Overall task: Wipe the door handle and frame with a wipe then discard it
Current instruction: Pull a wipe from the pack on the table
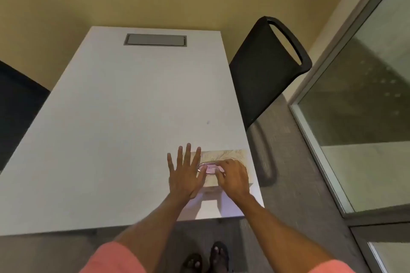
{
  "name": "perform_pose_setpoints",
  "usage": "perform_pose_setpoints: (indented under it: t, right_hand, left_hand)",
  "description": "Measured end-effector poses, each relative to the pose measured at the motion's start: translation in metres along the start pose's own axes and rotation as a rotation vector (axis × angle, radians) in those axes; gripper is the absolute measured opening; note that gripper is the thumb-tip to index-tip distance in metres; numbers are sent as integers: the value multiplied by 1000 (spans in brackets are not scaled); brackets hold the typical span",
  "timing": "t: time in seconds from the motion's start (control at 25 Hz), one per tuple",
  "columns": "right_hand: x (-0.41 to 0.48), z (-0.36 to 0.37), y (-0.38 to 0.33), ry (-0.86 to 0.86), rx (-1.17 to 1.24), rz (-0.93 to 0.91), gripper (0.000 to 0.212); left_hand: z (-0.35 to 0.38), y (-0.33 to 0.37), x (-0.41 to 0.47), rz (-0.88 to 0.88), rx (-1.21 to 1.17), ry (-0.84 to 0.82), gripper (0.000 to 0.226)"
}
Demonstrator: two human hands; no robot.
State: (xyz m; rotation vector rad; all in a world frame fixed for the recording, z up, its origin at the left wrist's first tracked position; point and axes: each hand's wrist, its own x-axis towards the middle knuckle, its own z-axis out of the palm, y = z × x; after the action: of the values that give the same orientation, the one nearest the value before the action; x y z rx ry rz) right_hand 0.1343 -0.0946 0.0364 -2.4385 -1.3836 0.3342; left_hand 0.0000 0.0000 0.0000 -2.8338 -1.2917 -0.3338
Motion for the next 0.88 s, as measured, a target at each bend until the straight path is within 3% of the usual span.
perform_pose_setpoints:
  t: [0.2,0.36,0.68,0.88]
  right_hand:
    - [24,1,7,-57,-80,-63,19]
    - [39,4,5,-141,-51,20,17]
    - [48,2,2,-180,-308,-241,16]
    - [49,5,-1,-167,-309,-277,9]
  left_hand:
    - [16,11,7,-44,-19,-86,73]
    - [24,16,10,-67,-50,-120,71]
    - [32,15,8,-75,-66,-148,67]
    - [29,16,8,-87,-73,-177,65]
